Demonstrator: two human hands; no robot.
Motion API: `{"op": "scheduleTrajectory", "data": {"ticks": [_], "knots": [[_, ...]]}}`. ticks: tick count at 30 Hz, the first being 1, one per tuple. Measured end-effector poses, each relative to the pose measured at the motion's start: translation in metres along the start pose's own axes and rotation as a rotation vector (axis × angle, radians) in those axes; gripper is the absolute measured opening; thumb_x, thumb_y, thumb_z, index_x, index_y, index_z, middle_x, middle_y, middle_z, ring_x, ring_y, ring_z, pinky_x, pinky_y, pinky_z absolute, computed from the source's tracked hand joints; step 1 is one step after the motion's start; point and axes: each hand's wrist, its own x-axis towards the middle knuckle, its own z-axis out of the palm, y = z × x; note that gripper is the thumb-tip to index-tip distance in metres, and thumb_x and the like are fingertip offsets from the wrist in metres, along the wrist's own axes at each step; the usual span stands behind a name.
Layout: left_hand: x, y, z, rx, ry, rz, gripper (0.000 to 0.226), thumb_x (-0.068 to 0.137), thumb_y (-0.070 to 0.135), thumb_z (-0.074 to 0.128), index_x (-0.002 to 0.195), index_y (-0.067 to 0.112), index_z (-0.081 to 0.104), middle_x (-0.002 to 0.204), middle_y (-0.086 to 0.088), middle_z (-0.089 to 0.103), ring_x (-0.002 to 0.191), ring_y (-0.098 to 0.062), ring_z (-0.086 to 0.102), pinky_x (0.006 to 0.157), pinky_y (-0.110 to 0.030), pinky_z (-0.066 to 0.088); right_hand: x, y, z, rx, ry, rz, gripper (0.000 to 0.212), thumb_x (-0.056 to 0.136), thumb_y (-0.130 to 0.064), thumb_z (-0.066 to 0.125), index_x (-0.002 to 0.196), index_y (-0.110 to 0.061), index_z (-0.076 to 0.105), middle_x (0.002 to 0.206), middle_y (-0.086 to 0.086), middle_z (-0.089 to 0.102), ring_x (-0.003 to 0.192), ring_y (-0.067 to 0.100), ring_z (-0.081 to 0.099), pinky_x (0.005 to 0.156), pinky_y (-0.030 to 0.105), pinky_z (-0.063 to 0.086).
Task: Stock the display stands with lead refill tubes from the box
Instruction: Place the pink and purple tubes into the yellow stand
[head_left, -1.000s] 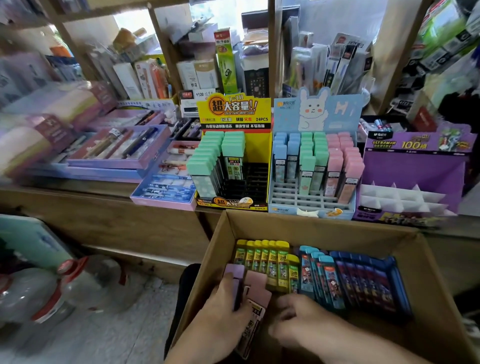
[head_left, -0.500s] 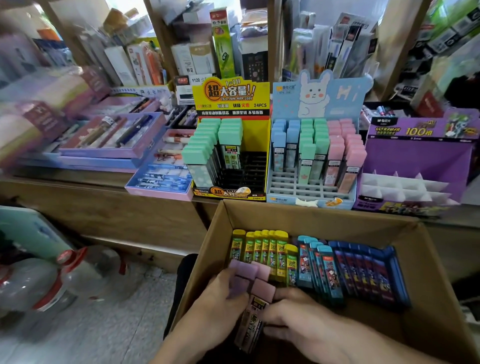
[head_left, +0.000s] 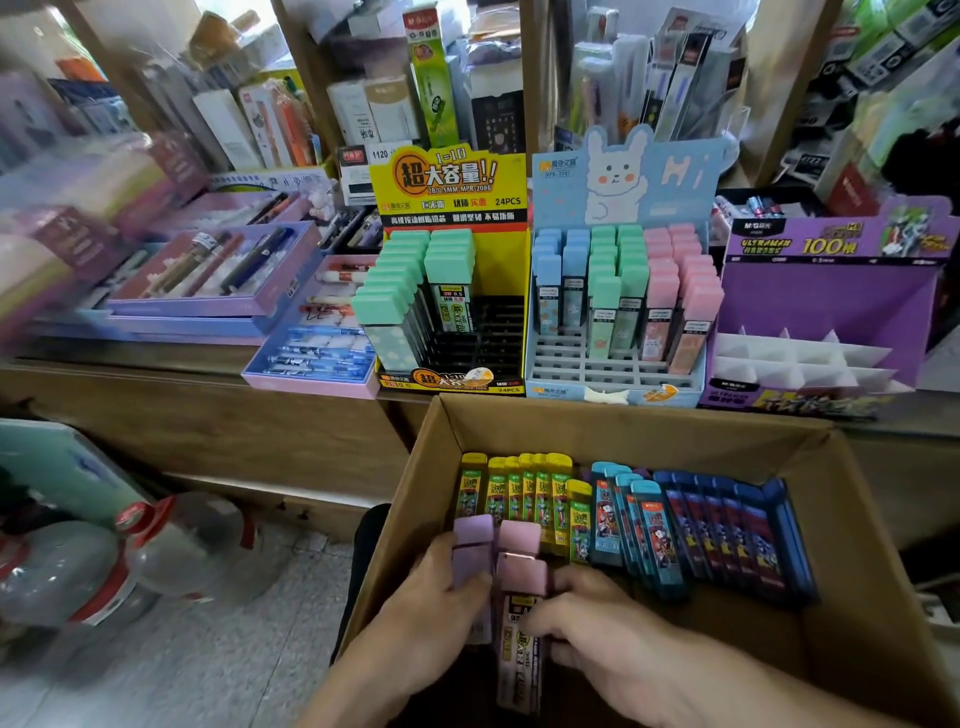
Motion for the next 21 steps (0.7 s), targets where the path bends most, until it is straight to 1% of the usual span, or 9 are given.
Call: {"op": "scheduleTrajectory", "data": {"ticks": [2, 4, 8, 10, 13, 16, 17, 19, 21], "knots": [[0.001, -0.002, 0.000, -0.041, -0.039, -0.017, 0.026, 0.099, 0.021, 0.054, 0.116, 0.040, 0.059, 0.096, 0.034, 0.071, 0.092, 0.014, 0.066, 0.070, -0.005, 0.048, -0.001, 0.002, -0.001, -0.010, 0.026, -0.008, 0.039, 0.082, 0.012, 0.069, 0.112, -0.012, 0.063, 0.108, 0.014, 0.073, 0.106, 0.028, 0.066, 0.100, 0.046, 0.054], [0.002, -0.002, 0.000, -0.020, -0.038, -0.039, 0.025, 0.099, 0.022, 0.053, 0.118, 0.038, 0.058, 0.097, 0.029, 0.073, 0.093, 0.013, 0.066, 0.071, -0.005, 0.047, -0.002, 0.003, -0.001, -0.025, 0.046, -0.026, 0.041, 0.081, 0.014, 0.069, 0.111, -0.012, 0.063, 0.107, 0.014, 0.072, 0.104, 0.027, 0.066, 0.097, 0.044, 0.055], [-0.001, 0.001, -0.001, 0.055, -0.058, -0.052, 0.022, 0.099, 0.025, 0.053, 0.100, 0.047, 0.052, 0.084, 0.045, 0.064, 0.081, 0.027, 0.057, 0.060, 0.004, 0.041, -0.005, 0.005, 0.000, -0.070, 0.046, -0.045, 0.045, 0.080, 0.018, 0.068, 0.110, -0.016, 0.060, 0.108, 0.012, 0.072, 0.105, 0.026, 0.066, 0.100, 0.045, 0.054], [-0.003, 0.003, -0.002, 0.105, -0.058, -0.063, 0.024, 0.096, 0.029, 0.055, 0.095, 0.053, 0.052, 0.088, 0.036, 0.067, 0.081, 0.026, 0.057, 0.059, 0.000, 0.042, -0.005, 0.006, 0.001, -0.068, 0.026, -0.042, 0.046, 0.080, 0.019, 0.068, 0.111, -0.015, 0.063, 0.108, 0.013, 0.074, 0.106, 0.028, 0.068, 0.101, 0.048, 0.055], [-0.004, 0.005, -0.002, 0.124, -0.071, -0.072, 0.025, 0.093, 0.027, 0.057, 0.097, 0.052, 0.055, 0.106, 0.027, 0.064, 0.088, 0.019, 0.060, 0.063, -0.002, 0.043, -0.003, 0.008, 0.004, -0.041, -0.013, -0.028, 0.050, 0.082, 0.018, 0.065, 0.121, -0.014, 0.067, 0.112, 0.013, 0.075, 0.111, 0.031, 0.068, 0.104, 0.049, 0.053], [-0.005, 0.008, 0.000, 0.137, -0.087, -0.059, 0.031, 0.090, 0.018, 0.059, 0.103, 0.046, 0.057, 0.101, 0.022, 0.067, 0.089, 0.010, 0.063, 0.067, -0.006, 0.047, -0.001, 0.007, 0.004, 0.006, -0.040, -0.004, 0.049, 0.085, 0.020, 0.060, 0.122, -0.012, 0.068, 0.114, 0.015, 0.075, 0.113, 0.032, 0.066, 0.104, 0.049, 0.053], [-0.005, 0.009, 0.000, 0.126, -0.095, -0.051, 0.033, 0.089, 0.012, 0.059, 0.106, 0.041, 0.060, 0.094, 0.019, 0.071, 0.086, 0.008, 0.066, 0.067, -0.008, 0.049, -0.001, 0.006, 0.003, 0.025, -0.048, 0.000, 0.049, 0.085, 0.022, 0.058, 0.120, -0.010, 0.069, 0.113, 0.016, 0.075, 0.112, 0.033, 0.066, 0.101, 0.048, 0.053], [-0.005, 0.009, 0.000, 0.074, -0.132, -0.048, 0.034, 0.088, 0.003, 0.058, 0.108, 0.030, 0.064, 0.084, 0.022, 0.074, 0.078, 0.009, 0.068, 0.061, -0.007, 0.049, -0.002, 0.005, 0.002, 0.066, -0.066, -0.006, 0.049, 0.086, 0.025, 0.054, 0.117, -0.007, 0.072, 0.109, 0.018, 0.076, 0.108, 0.034, 0.066, 0.090, 0.041, 0.055], [-0.006, 0.010, -0.002, 0.032, -0.160, -0.065, 0.030, 0.087, 0.001, 0.060, 0.105, 0.023, 0.068, 0.080, 0.022, 0.075, 0.075, 0.007, 0.069, 0.059, -0.008, 0.049, -0.004, 0.004, 0.000, 0.114, -0.085, -0.012, 0.048, 0.086, 0.026, 0.052, 0.114, -0.006, 0.075, 0.104, 0.019, 0.078, 0.105, 0.035, 0.068, 0.081, 0.038, 0.053]]}}
